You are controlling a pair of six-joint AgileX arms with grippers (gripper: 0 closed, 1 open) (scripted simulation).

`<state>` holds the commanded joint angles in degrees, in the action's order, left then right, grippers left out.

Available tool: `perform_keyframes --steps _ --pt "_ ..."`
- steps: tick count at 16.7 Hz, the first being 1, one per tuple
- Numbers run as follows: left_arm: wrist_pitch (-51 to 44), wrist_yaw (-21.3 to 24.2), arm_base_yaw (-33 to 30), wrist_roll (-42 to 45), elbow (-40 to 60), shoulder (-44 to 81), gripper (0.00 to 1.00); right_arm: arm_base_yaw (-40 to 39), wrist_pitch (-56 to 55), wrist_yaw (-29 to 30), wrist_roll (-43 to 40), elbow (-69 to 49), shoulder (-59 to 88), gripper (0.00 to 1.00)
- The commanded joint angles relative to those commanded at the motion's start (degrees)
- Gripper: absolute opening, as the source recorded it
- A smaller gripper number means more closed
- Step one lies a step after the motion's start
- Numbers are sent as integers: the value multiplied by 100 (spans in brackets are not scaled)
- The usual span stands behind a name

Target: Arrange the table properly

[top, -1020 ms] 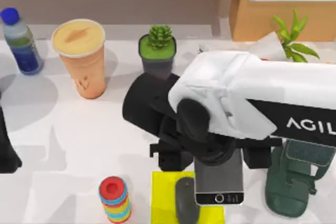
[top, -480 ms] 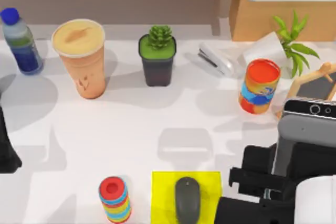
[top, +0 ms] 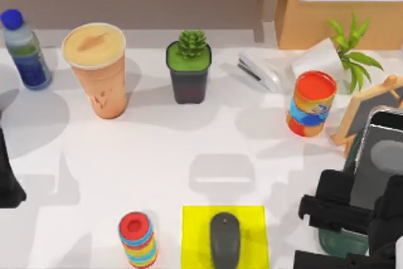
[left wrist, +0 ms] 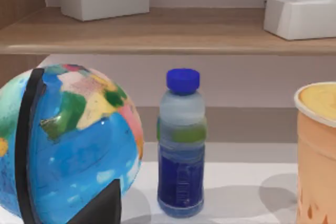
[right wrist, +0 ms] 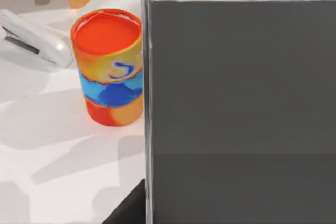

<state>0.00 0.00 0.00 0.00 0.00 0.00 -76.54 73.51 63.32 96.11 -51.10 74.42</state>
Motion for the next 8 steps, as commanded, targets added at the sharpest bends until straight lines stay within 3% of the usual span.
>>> perform_keyframes --steps 8 --pt "0 0 0 0 0 0 100 -854 -85 88 -1028 -61 -928 0"
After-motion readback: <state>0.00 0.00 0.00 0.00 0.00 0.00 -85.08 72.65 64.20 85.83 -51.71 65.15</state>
